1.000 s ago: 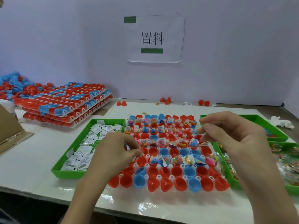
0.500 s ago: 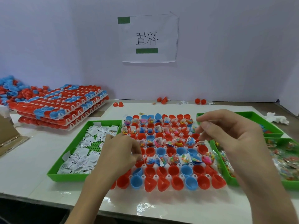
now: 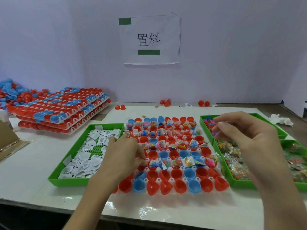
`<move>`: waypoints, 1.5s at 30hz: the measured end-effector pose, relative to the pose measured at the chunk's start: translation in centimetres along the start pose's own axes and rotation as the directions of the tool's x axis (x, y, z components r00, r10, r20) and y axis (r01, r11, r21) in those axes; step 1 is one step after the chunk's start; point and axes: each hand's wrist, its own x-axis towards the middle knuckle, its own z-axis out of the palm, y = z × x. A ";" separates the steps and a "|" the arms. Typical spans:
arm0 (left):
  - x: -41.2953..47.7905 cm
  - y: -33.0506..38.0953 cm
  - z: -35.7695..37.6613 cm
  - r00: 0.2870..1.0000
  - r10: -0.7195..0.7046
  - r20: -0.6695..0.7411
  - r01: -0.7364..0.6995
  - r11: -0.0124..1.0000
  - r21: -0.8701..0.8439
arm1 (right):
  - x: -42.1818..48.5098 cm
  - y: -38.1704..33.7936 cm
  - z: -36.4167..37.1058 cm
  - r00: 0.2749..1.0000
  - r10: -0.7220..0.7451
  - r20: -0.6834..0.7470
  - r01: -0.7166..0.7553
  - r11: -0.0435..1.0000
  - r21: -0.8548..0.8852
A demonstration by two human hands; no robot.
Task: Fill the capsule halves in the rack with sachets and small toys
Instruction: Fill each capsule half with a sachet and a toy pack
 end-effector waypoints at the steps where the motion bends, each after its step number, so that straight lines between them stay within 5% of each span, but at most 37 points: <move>1: -0.1 -0.1 0.0 1.000 -0.003 -0.006 0.003 1.000 -0.011 | 0.3 0.6 -0.6 0.999 0.022 -0.048 -0.024 0.999 -0.038; 4: -0.6 -0.9 -0.1 1.000 0.000 -0.020 -0.002 0.995 -0.105 | 1.0 3.5 -2.8 0.976 0.120 -0.181 -0.163 0.955 -0.246; 8: -0.9 -2.4 -0.7 0.997 0.005 -0.080 -0.040 0.895 -0.445 | 1.3 7.8 -3.7 0.904 0.421 -0.072 -0.388 0.739 -0.550; 11: -0.6 -5.0 -1.0 0.969 -0.142 -0.203 0.030 0.881 -0.472 | 1.6 9.4 -3.2 0.891 0.451 -0.052 -0.362 0.638 -0.680; 14: -0.2 -8.8 -0.3 0.936 -0.334 -0.114 0.306 0.929 -0.210 | 1.7 9.8 -3.0 0.896 0.437 -0.074 -0.377 0.662 -0.647; 17: -0.5 -11.0 0.8 0.908 -0.409 0.095 0.418 0.864 -0.279 | 1.7 9.9 -2.9 0.901 0.414 -0.126 -0.397 0.676 -0.620; 24: -0.7 -11.9 1.5 0.921 -0.389 0.026 0.365 0.836 -0.409 | 1.5 9.5 -2.5 0.899 0.422 -0.112 -0.390 0.659 -0.643; 28: -0.6 -12.0 1.8 0.934 -0.326 0.146 0.354 0.901 -0.253 | 1.2 9.3 -2.6 0.920 0.391 0.001 -0.270 0.637 -0.722; 32: -0.3 -12.1 2.0 0.949 -0.249 0.195 0.277 0.952 -0.131 | 1.3 9.6 -2.8 0.930 0.362 -0.068 -0.330 0.736 -0.591; 45: -0.8 -11.9 1.4 0.978 -0.150 0.147 0.202 0.869 -0.452 | 1.4 10.3 -3.0 0.940 0.265 -0.215 -0.337 0.820 -0.463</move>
